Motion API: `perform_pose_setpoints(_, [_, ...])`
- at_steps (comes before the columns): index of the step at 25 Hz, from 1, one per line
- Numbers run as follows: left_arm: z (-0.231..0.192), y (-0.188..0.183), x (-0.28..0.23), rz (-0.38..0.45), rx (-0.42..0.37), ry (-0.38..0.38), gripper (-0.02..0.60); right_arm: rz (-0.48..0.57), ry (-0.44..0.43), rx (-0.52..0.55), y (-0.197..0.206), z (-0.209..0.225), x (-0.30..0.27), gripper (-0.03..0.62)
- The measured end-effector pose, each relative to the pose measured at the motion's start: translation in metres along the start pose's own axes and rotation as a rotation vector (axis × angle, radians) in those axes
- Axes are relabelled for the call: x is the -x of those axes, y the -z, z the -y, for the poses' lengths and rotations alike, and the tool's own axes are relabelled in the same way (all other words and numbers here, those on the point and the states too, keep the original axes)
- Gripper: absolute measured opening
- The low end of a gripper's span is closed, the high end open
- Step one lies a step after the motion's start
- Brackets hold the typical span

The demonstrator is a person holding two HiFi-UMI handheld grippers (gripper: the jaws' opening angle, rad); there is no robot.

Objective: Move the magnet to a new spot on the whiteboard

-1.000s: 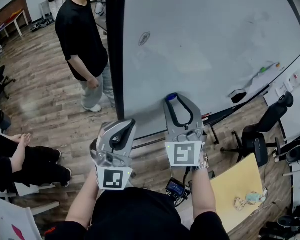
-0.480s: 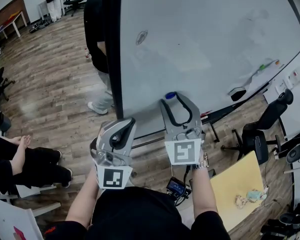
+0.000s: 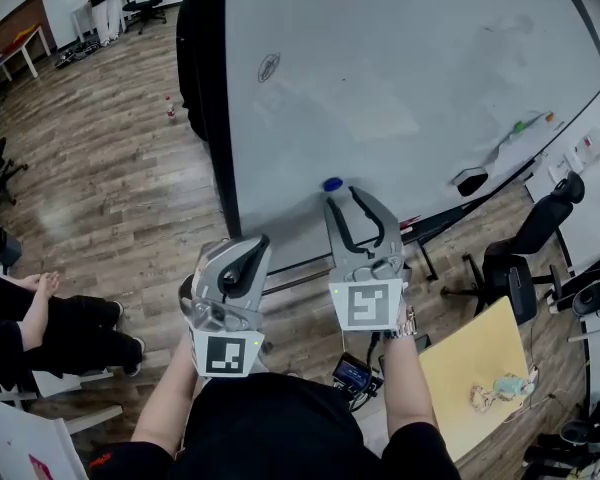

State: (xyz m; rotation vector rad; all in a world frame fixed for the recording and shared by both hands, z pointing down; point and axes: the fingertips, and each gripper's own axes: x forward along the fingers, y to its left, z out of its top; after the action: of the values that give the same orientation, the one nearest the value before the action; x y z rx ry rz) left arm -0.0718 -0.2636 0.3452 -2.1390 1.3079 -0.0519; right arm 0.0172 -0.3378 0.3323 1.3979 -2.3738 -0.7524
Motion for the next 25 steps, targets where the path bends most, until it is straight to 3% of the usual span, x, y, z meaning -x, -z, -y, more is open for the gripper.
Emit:
perform_pose_setpoints(4, [0.003,-0.006,0.000,0.011,-0.013,0.003,0.000,0.007,0.035,-0.019,-0.001,0.005,0.011,0.046])
perform_pose_setpoints(8, [0.010,-0.011,0.002,0.011,-0.011,0.002,0.000,-0.005,0.048,-0.029,0.002,0.007,0.023,0.007])
perform_pose_setpoints(25, [0.054,-0.046,0.008,0.020,-0.026,0.022,0.000,-0.008,0.045,-0.036,0.011,0.011,0.088,0.003])
